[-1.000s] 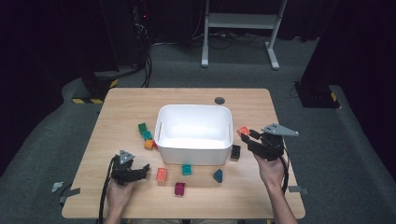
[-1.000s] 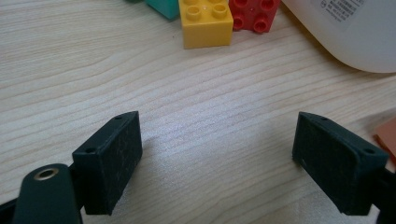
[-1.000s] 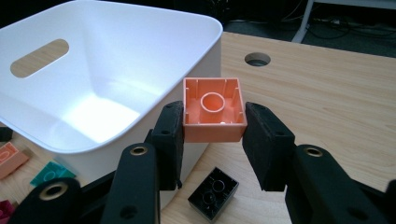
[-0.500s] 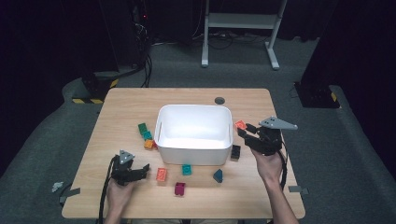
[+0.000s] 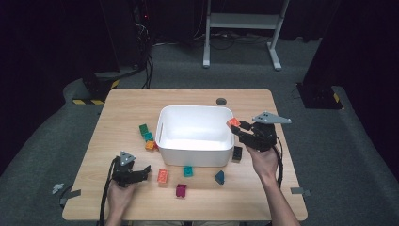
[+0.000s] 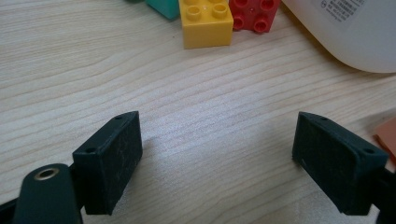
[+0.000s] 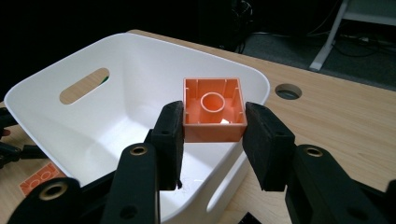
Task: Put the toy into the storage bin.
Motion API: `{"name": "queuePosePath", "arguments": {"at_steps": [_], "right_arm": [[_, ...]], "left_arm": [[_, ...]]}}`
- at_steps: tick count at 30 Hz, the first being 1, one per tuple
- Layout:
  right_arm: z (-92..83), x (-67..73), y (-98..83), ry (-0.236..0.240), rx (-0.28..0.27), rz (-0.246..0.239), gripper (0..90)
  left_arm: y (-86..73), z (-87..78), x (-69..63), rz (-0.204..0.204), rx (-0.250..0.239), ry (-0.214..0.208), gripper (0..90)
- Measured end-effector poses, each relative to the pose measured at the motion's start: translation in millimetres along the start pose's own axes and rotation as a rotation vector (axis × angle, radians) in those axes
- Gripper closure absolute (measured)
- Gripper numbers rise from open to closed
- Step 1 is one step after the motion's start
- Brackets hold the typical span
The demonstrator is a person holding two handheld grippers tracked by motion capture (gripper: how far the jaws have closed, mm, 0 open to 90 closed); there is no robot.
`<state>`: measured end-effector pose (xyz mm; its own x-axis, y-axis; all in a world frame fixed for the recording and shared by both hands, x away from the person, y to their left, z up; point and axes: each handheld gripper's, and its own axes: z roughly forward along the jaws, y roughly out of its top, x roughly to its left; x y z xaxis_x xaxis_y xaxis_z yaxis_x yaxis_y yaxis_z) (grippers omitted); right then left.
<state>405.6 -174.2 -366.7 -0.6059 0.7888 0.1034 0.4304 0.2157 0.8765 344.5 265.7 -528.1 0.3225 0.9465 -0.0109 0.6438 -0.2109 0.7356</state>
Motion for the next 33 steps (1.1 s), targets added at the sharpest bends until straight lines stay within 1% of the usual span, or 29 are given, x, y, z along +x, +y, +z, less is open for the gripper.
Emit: {"name": "queuePosePath", "arguments": {"at_steps": [5,7,9,11,12,13,15,20,21,30,31,32,33], "right_arm": [[6.5,4.1,5.3,0.01,0.013,-0.012,59.5],[14.4,5.1,7.1,0.015,0.033,-0.013,59.4],[16.5,5.1,7.1,0.017,0.038,-0.012,59.5],[25.0,5.3,6.7,0.025,0.054,-0.01,59.4],[25.0,5.3,6.7,0.025,0.054,-0.01,59.4],[29.9,6.4,6.8,0.025,0.063,-0.014,59.4],[31.7,6.6,6.9,0.026,0.066,-0.018,59.4],[43.5,8.7,6.7,0.031,0.089,-0.026,59.4],[47.6,9.1,6.3,0.03,0.101,-0.029,59.3],[59.2,10.9,5.0,0.024,0.135,-0.033,58.9],[61.2,11.0,4.3,0.024,0.133,-0.044,55.6],[61.2,11.0,4.3,0.024,0.133,-0.044,55.6],[61.8,11.3,4.3,0.022,0.132,-0.047,52.9]], "left_arm": [[0.0,0.2,-0.3,-0.004,-0.004,0.0,16.1],[0.0,0.2,-0.3,-0.004,-0.004,0.0,16.1],[0.0,0.2,-0.3,-0.004,-0.003,0.0,16.1],[0.0,0.2,-0.3,-0.004,-0.004,0.0,16.1],[0.0,0.2,-0.3,-0.005,-0.004,0.0,16.1],[0.0,0.2,-0.3,-0.005,-0.004,0.0,16.2],[0.0,0.2,-0.3,-0.005,-0.004,0.0,16.2],[0.0,0.2,-0.3,-0.005,-0.003,0.002,16.2],[0.0,0.2,-0.3,-0.005,-0.003,0.001,16.2],[0.0,0.2,-0.3,-0.005,-0.004,0.001,16.2],[0.0,0.2,-0.3,-0.005,-0.004,0.0,16.2],[0.0,0.2,-0.3,-0.005,-0.004,0.001,16.2],[0.0,0.2,-0.3,-0.005,-0.004,0.001,16.2]]}}
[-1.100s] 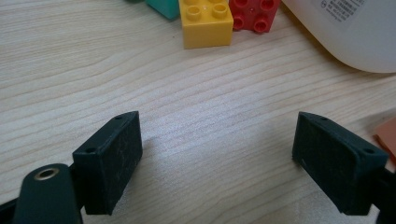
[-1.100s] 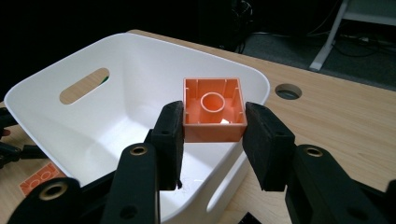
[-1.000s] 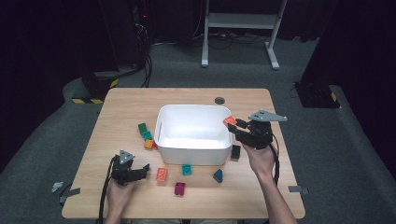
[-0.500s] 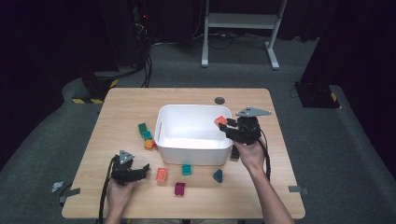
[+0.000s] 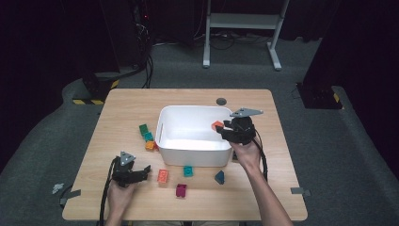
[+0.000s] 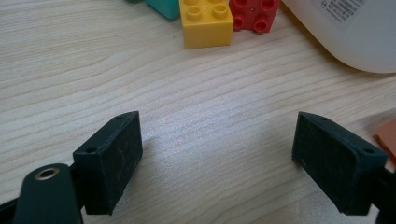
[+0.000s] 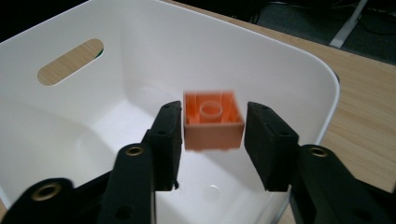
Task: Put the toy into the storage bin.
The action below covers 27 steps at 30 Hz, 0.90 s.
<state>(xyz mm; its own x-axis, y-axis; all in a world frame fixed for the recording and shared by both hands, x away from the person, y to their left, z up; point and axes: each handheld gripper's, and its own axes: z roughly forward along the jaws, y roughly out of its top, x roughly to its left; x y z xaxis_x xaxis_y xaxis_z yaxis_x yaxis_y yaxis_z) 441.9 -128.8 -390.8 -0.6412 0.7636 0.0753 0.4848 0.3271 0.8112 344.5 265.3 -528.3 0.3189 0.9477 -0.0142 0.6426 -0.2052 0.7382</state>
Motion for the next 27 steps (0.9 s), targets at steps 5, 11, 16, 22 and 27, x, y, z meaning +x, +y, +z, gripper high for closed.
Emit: {"name": "queuePosePath", "arguments": {"at_steps": [5,11,16,22,27], "right_arm": [[-0.2,2.8,0.3,-0.006,-0.011,-0.015,42.9],[-21.6,1.8,0.2,-0.012,-0.088,-0.011,40.9],[-36.5,-1.5,-4.1,-0.024,-0.135,-0.001,39.8],[-50.5,-7.4,-12.9,-0.054,-0.175,0.02,37.2],[-62.2,-10.8,-20.9,-0.085,-0.212,0.027,36.9]], "left_arm": [[0.0,0.0,0.0,0.001,0.0,0.0,16.2],[0.0,0.0,0.0,0.001,0.0,0.0,16.2],[0.0,0.0,-0.1,0.001,0.0,0.0,16.2],[0.0,-0.2,0.3,0.005,0.004,0.0,16.2],[0.0,-0.2,0.2,0.005,0.004,0.0,16.2]]}}
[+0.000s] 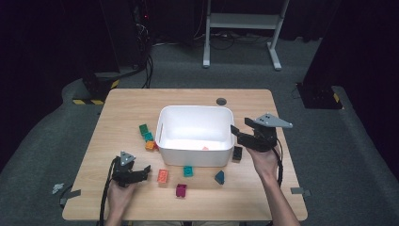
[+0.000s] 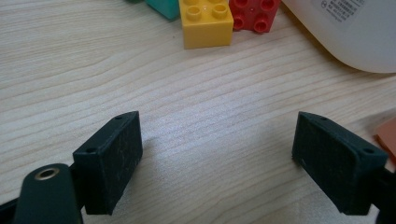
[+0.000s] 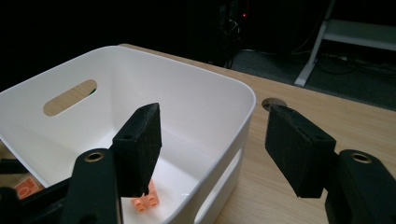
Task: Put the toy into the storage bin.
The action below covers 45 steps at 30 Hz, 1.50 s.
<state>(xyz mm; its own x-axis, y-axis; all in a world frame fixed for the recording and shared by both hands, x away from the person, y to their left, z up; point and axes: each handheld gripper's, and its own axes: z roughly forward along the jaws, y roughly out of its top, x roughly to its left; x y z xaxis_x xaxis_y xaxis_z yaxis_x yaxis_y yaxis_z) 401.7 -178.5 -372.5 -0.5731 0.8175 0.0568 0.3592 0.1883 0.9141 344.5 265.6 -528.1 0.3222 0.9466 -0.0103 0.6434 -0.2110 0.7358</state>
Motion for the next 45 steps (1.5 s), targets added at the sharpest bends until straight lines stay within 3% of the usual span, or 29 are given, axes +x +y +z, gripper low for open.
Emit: {"name": "queuePosePath", "arguments": {"at_steps": [6,15,25,35,45], "right_arm": [[-11.0,-7.5,-8.7,-0.017,-0.039,0.023,36.7],[-18.5,-15.4,-20.0,-0.049,-0.019,0.049,34.3],[-25.5,-18.6,-35.6,-0.083,0.0,0.044,33.8],[-17.9,-23.1,-57.8,-0.101,0.033,0.084,34.5],[2.8,-22.9,-83.5,-0.115,0.103,0.1,35.0]], "left_arm": [[0.0,0.0,0.0,0.0,0.0,0.0,16.2],[0.0,0.0,0.0,-0.001,0.0,0.0,16.2],[0.0,0.1,-0.1,-0.003,-0.002,0.001,16.2],[0.0,0.0,0.0,-0.002,-0.001,0.001,16.3],[0.0,0.2,-0.2,-0.004,-0.003,0.0,16.2]]}}
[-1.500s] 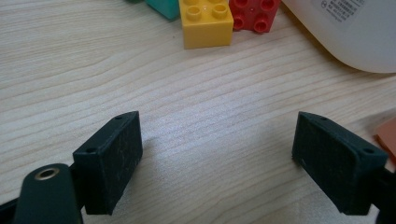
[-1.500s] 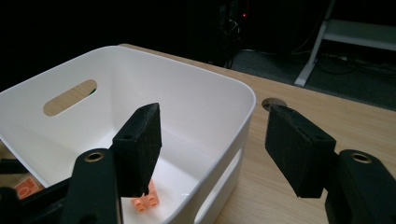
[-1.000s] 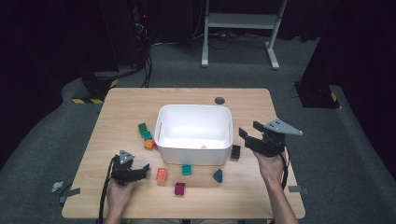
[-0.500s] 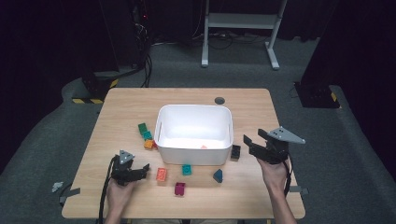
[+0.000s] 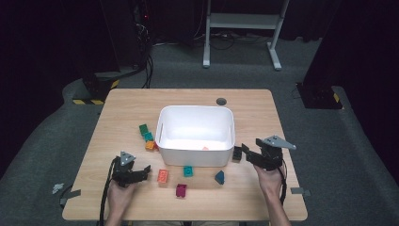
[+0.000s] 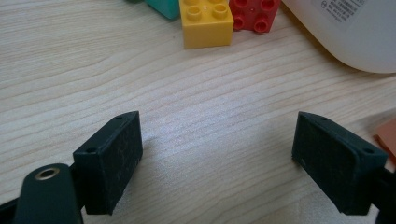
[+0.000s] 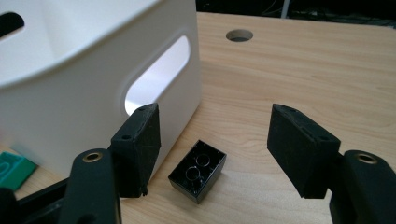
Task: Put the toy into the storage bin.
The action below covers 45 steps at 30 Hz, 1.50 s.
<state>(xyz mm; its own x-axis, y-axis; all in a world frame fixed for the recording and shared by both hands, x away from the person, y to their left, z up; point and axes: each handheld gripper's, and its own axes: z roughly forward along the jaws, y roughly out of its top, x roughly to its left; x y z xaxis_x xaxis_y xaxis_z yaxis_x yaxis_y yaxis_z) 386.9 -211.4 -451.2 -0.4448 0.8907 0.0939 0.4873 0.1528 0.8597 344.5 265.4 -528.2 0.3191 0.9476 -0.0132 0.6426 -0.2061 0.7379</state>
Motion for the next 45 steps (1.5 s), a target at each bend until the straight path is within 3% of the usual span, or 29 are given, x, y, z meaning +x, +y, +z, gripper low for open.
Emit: {"name": "queuePosePath", "arguments": {"at_steps": [21,45], "right_arm": [[45.7,9.1,-24.6,-0.033,0.12,-0.003,36.1],[70.5,11.4,-35.5,-0.067,0.182,0.004,39.4]], "left_arm": [[0.0,0.0,0.0,0.0,0.0,0.0,16.3],[0.0,0.0,0.0,-0.001,0.0,0.0,16.3]]}}
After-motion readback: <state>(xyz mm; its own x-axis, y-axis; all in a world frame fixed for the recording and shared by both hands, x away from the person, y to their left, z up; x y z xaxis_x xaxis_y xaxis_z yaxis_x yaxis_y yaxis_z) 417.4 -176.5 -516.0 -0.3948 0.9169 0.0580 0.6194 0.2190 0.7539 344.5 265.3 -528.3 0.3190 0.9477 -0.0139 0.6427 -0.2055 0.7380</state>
